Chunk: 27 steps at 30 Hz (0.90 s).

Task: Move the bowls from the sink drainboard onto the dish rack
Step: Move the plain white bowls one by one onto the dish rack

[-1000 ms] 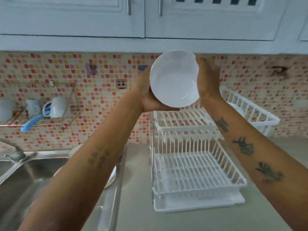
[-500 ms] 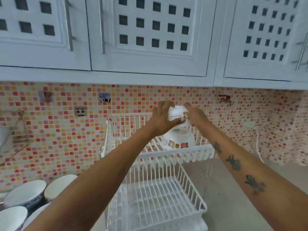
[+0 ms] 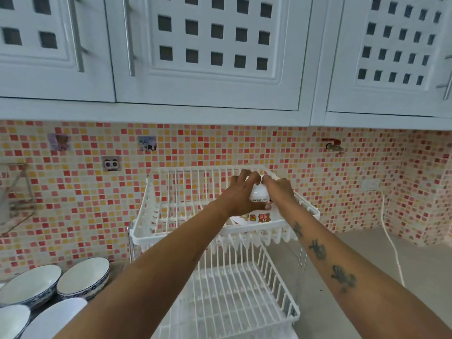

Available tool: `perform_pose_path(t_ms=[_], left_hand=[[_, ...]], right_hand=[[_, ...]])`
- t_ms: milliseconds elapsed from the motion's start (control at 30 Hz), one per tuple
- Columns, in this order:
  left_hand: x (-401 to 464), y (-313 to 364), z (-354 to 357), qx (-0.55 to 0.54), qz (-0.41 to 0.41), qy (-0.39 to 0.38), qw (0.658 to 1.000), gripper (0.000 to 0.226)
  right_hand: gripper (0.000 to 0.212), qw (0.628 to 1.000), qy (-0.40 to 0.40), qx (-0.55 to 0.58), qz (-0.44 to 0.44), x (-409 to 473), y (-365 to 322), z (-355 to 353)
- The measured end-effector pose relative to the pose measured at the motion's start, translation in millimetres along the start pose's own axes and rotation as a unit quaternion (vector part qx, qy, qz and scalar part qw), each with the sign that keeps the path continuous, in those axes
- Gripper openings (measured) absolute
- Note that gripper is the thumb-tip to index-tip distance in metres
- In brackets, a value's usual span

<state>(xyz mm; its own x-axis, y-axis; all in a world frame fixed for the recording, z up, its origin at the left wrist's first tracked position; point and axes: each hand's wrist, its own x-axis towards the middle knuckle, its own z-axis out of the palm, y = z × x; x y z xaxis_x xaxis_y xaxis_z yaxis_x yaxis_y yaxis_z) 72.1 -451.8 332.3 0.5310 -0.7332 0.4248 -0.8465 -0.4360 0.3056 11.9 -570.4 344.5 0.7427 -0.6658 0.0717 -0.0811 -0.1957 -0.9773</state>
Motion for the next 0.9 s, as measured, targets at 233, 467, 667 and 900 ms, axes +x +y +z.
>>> perform_pose_path(t_ms=[233, 467, 667, 900], left_hand=[[-1.6, -7.3, 6.3, -0.030, -0.005, -0.036, 0.999, 0.058], [-3.7, -3.4, 3.4, -0.042, -0.006, -0.039, 0.998, 0.054], [-8.6, -0.8, -0.3, -0.070, -0.024, -0.057, 0.996, 0.058], [-43.5, 3.3, -39.6, -0.170, -0.062, 0.006, 0.984, 0.063]], right_hand=[[0.056, 0.999, -0.001, -0.037, 0.031, 2.3, -0.8, 2.5], [0.045, 0.994, 0.011, -0.083, 0.069, 13.0, -1.5, 1.6], [0.040, 0.995, 0.020, -0.076, 0.064, 11.4, -3.0, 3.0], [0.042, 0.975, 0.130, -0.160, -0.086, -6.6, -1.3, 4.6]])
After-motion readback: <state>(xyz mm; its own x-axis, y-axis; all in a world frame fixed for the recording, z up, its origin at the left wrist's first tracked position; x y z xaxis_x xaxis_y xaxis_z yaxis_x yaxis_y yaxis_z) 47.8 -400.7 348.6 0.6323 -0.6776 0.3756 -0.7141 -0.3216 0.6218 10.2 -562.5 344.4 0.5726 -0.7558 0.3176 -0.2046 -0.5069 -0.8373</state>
